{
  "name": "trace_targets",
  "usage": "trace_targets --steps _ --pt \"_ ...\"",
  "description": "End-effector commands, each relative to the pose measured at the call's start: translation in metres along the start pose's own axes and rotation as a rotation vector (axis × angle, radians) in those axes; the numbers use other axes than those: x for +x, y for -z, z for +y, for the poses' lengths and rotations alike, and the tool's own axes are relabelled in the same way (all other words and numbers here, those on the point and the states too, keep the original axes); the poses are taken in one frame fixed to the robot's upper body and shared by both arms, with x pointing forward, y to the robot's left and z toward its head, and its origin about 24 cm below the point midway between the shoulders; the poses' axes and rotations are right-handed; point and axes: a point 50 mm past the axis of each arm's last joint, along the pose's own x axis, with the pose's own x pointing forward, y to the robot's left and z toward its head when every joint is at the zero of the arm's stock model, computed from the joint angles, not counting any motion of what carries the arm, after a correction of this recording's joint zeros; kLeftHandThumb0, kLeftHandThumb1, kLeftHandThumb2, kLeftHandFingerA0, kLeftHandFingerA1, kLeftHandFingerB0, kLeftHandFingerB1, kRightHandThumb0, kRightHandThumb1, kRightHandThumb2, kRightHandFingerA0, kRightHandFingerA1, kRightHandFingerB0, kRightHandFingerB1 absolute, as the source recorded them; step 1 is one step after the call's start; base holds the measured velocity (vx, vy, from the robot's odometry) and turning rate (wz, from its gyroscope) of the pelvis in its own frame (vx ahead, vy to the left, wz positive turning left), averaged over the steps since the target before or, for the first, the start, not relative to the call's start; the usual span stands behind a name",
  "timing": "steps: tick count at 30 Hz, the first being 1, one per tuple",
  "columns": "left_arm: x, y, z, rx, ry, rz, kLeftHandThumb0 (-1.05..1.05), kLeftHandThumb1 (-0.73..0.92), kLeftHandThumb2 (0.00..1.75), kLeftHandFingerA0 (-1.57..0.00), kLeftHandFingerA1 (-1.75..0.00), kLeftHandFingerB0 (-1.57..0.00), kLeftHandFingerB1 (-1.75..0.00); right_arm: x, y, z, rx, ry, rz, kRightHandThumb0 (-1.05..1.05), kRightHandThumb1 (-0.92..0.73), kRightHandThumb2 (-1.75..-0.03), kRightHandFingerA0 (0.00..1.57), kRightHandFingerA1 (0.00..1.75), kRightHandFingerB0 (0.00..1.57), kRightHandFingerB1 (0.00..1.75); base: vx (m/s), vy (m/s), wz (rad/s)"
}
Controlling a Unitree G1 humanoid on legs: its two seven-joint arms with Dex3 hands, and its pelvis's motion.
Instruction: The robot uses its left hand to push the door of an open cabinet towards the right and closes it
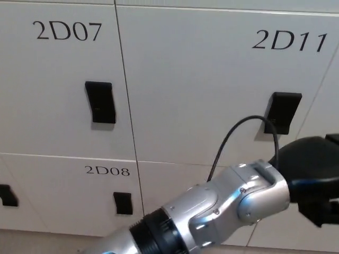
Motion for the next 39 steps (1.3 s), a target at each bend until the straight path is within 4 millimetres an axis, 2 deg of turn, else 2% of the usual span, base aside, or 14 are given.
trace_targets --steps 1,4,5,9,11,18,21,23,24,31,32,35,36,39 --pt "-0.056 0.05 -0.021 0.023 0.17 0.235 -0.68 0.92 0.7 -0.21 -0.29 -0.17 -0.27 0.003 -0.003 -0.013 0.001 0.012 0.016 -0.53 -0.85 -0.65 0.33 0.36 0.27 0.32 0.0 0.0 0.0" --pt "-0.086 0.071 -0.026 0.003 0.167 0.318 -0.67 0.92 0.68 -0.24 -0.3 -0.21 -0.28 0.005 -0.004 -0.014 -0.018 0.016 0.027 -0.55 -0.86 -0.65 0.33 0.36 0.26 0.31 0.0 0.0 0.0" --pt "-0.125 0.094 -0.034 -0.085 0.162 0.425 -0.68 0.92 0.7 -0.2 -0.29 -0.18 -0.27 0.005 -0.004 -0.015 -0.024 0.017 0.032 -0.55 -0.86 -0.65 0.32 0.36 0.25 0.31 0.0 0.0 0.0" --pt "-0.139 0.1 -0.037 -0.12 0.16 0.46 -0.68 0.92 0.7 -0.2 -0.29 -0.18 -0.27 0.005 -0.004 -0.015 -0.023 0.017 0.033 -0.55 -0.86 -0.65 0.32 0.36 0.25 0.31 0.0 0.0 0.0" --pt "-0.233 0.126 -0.057 -0.293 -0.013 0.722 -0.64 0.88 0.67 -0.33 -0.32 -0.27 -0.29 0.006 -0.006 -0.015 -0.011 0.022 0.021 -0.55 -0.86 -0.65 0.34 0.36 0.27 0.32 0.0 0.0 0.0" --pt "-0.342 0.124 -0.088 -0.502 -0.25 1.045 -0.66 0.86 0.66 -0.34 -0.33 -0.3 -0.3 0.005 -0.006 -0.013 -0.002 0.023 0.014 -0.57 -0.87 -0.66 0.33 0.36 0.26 0.32 0.0 0.0 0.0" --pt "-0.354 0.122 -0.091 -0.517 -0.281 1.077 -0.66 0.86 0.66 -0.34 -0.33 -0.3 -0.3 0.005 -0.005 -0.015 -0.001 0.028 0.011 -0.57 -0.87 -0.66 0.33 0.36 0.26 0.32 0.0 0.0 0.0" --pt "-0.402 0.113 -0.111 -0.512 -0.307 1.272 -0.71 0.86 0.67 -0.35 -0.34 -0.31 -0.3 0.005 -0.005 -0.015 -0.008 0.026 0.009 -0.57 -0.88 -0.66 0.33 0.36 0.26 0.31 0.0 0.0 0.0" --pt "-0.417 0.11 -0.118 -0.493 -0.299 1.338 -0.62 0.65 1.05 -0.36 -0.55 -0.16 -0.44 0.005 -0.006 -0.014 -0.012 0.021 0.009 -0.58 -0.88 -0.66 0.34 0.36 0.25 0.31 0.0 0.0 0.0" --pt "-0.457 0.103 -0.142 -0.484 -0.17 1.572 -0.68 0.84 0.66 -0.37 -0.35 -0.3 -0.31 0.006 -0.008 -0.011 0.0 0.004 0.004 -0.58 -0.87 -0.66 0.33 0.36 0.25 0.31 0.0 0.0 0.0" --pt "-0.46 0.103 -0.146 -0.526 -0.163 1.586 -0.62 0.65 1.04 -0.35 -0.54 -0.15 -0.43 0.006 -0.007 -0.011 -0.006 0.007 0.008 -0.58 -0.87 -0.66 0.33 0.36 0.26 0.31 0.0 0.0 0.0" --pt "-0.461 0.102 -0.15 -0.549 -0.156 1.592 -0.62 0.65 1.04 -0.35 -0.54 -0.15 -0.43 0.005 -0.005 -0.012 -0.007 0.01 0.013 -0.58 -0.87 -0.66 0.33 0.36 0.26 0.31 0.0 0.0 0.0" --pt "-0.463 0.101 -0.155 -0.606 -0.148 1.618 -0.67 0.86 0.64 -0.42 -0.33 -0.3 -0.29 0.004 -0.003 -0.012 -0.013 0.009 0.019 -0.57 -0.87 -0.66 0.33 0.36 0.27 0.32 0.0 0.0 0.0" --pt "-0.465 0.099 -0.164 -0.695 -0.137 1.652 -0.67 0.86 0.64 -0.42 -0.33 -0.3 -0.29 0.003 -0.001 -0.012 -0.021 0.008 0.03 -0.57 -0.87 -0.66 0.33 0.36 0.27 0.32 0.0 0.0 0.0"
